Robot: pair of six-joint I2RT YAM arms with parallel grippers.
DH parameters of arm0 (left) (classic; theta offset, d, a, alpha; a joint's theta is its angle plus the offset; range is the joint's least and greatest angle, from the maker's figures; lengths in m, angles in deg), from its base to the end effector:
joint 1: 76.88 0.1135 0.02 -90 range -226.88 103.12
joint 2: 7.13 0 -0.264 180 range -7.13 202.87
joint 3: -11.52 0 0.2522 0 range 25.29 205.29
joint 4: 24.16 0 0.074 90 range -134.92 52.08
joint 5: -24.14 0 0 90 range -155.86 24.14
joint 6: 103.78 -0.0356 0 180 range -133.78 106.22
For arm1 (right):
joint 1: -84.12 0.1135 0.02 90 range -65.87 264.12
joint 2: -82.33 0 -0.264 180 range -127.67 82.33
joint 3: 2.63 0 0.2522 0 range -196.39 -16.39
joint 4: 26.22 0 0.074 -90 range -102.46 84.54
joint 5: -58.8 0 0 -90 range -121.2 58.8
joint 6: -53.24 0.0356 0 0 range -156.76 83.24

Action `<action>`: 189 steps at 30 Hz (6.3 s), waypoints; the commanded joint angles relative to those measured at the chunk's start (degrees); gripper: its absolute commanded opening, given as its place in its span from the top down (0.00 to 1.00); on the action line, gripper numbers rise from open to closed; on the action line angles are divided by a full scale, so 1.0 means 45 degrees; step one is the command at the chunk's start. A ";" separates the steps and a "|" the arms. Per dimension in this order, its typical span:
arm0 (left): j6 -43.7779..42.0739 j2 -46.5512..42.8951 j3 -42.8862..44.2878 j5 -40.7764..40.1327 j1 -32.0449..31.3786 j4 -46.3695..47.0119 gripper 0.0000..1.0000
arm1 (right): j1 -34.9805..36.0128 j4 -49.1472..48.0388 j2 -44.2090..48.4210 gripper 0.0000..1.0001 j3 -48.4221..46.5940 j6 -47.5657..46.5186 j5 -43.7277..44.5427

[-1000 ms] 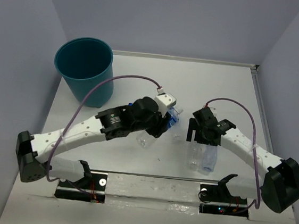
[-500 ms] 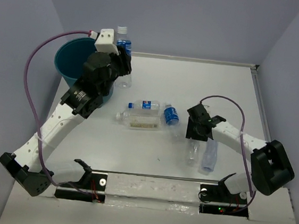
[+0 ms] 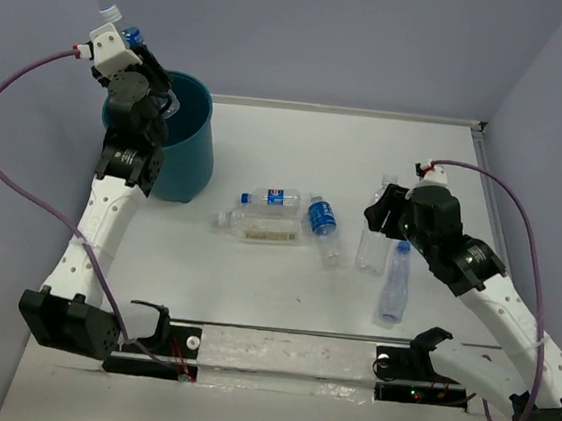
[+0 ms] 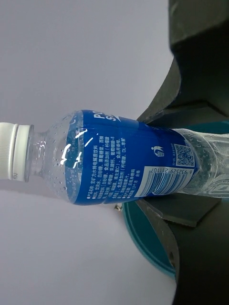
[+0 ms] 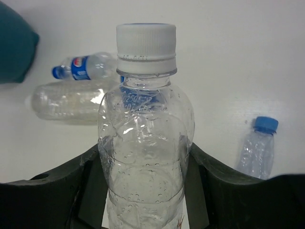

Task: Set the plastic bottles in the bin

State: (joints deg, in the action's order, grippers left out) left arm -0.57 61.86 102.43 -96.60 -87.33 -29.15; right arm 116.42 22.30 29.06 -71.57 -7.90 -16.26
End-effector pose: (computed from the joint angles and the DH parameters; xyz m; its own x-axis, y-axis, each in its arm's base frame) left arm 0.2584 -0.0292 0.4846 0.3531 -0.2648 -0.8973 -0.2509 0.8971 -0.3635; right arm 0.1706 0.0970 0.3344 -0.5624 0.1962 -0.8033 -0.0705 0.9565 0.2830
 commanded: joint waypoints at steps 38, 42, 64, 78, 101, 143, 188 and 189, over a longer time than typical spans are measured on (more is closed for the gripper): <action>0.0678 -1.2031 -0.4037 0.4585 -0.1581 -0.4703 0.01 | 0.4385 -1.1666 -1.8841 0.63 -2.1841 -0.1608 -0.3933; 0.0657 -1.2167 -0.4135 0.4957 -0.1836 -0.4841 0.01 | 0.4386 -1.3307 -1.9604 0.60 -2.1722 -0.1043 -0.2249; 0.0873 -1.0275 -0.5521 0.8917 -0.1855 -0.4177 0.02 | 0.3373 -0.7135 -1.0904 0.11 -1.1793 -0.3370 0.0308; 0.1438 -0.7675 -0.8060 1.2360 -0.2480 -0.2908 0.04 | -0.3345 0.0455 -0.1538 0.00 0.1772 0.1555 0.0432; 0.1576 -0.9957 -0.9077 1.2085 -0.3633 -0.2498 0.04 | -0.4754 0.1528 -0.3712 0.91 0.0707 0.0717 0.1111; 0.3860 -1.4726 -0.8451 0.1361 -0.2598 -0.5349 0.01 | 0.4620 -1.5189 -1.8292 0.89 -2.0327 -0.0377 -0.0450; 0.4114 -1.1723 -0.7553 0.3860 -0.2598 -0.4802 0.01 | 0.4503 -1.1146 -1.4869 0.23 -1.6225 -0.4752 -0.2109; 0.4173 -1.1467 -0.7611 0.4211 -0.2598 -0.4705 0.01 | 0.4349 -1.0834 -1.4009 0.22 -1.5229 -0.4889 -0.2051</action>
State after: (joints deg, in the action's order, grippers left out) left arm 17.22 5.21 66.41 -84.34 -98.94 -54.30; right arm 136.72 -30.16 -52.16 -150.32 -25.28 -24.09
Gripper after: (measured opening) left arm 0.989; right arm 0.771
